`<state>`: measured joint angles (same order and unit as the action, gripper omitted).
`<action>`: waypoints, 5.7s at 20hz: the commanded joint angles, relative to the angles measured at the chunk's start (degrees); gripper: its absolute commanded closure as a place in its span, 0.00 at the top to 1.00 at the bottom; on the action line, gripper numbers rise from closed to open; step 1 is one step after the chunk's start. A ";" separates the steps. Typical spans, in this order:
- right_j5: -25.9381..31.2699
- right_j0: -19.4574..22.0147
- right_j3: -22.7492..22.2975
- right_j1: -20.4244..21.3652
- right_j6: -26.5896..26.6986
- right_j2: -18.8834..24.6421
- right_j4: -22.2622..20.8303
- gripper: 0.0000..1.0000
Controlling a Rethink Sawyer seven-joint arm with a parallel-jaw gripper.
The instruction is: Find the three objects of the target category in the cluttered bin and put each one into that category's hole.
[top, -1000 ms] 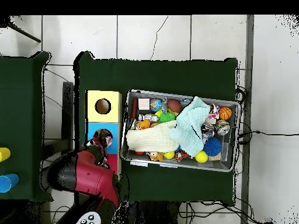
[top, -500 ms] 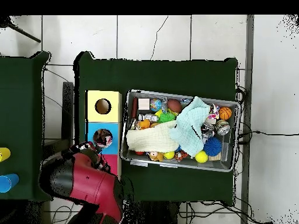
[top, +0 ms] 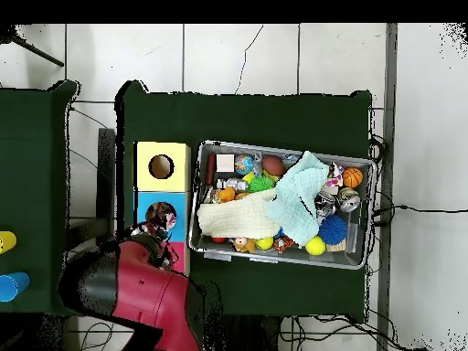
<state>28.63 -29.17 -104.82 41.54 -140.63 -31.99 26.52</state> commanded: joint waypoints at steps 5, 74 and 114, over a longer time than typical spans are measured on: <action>-14.04 6.96 -2.09 -5.31 -3.08 5.81 -7.41 0.00; -15.50 77.13 7.77 -2.11 13.75 57.36 -65.83 0.00; -25.07 75.71 14.33 -7.38 6.38 53.29 -77.08 0.00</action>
<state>0.36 44.22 -91.58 38.43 -140.37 17.02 -46.69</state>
